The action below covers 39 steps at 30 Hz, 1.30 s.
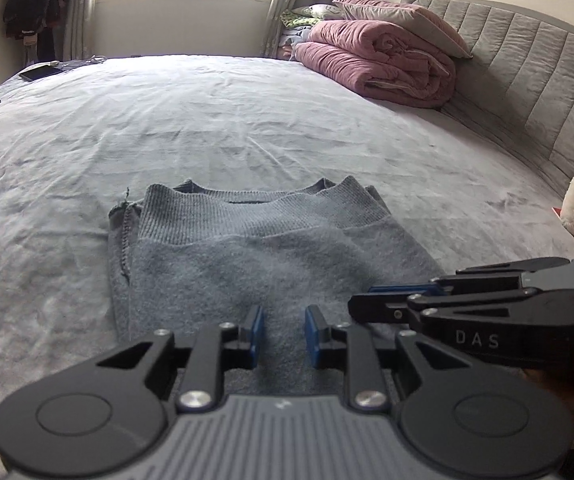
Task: Fold clothes
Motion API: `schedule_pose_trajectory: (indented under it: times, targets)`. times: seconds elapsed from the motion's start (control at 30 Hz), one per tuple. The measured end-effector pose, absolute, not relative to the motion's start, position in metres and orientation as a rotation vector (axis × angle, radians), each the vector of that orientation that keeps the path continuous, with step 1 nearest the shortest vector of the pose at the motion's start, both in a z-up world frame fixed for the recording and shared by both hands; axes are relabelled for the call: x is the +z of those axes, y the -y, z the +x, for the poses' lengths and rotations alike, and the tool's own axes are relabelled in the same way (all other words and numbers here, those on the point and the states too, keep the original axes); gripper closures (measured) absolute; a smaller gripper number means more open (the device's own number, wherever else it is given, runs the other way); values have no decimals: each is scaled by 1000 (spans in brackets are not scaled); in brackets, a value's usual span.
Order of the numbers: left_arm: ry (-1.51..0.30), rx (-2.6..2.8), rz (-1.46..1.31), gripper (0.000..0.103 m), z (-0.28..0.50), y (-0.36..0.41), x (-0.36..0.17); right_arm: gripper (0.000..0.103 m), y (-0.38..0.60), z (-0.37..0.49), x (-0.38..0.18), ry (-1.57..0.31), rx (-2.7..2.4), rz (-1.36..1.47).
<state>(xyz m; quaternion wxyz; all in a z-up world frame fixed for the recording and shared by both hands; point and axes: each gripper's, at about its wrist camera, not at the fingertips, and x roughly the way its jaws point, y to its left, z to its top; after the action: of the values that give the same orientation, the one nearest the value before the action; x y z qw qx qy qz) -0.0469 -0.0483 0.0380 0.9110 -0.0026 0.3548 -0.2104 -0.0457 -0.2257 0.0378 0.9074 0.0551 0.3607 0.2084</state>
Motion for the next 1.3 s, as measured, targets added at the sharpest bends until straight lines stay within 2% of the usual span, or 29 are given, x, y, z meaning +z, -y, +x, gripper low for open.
schedule_pose_trajectory:
  times: [0.1,0.2,0.37,1.3]
  targets:
    - [-735,-399,22,75,-42,51,31,82,223,-44,32,-746,427,72]
    - [-741,-368,9,75,-36,44,29,83,229,-42,31,-745,409,71]
    - [-741,-349,-21,75,-34,33,30,90,242,-40,30,-752,366,110]
    - [-727,-302,-42,75,-38,-2,25,92,289,-47,28,-773,184,199]
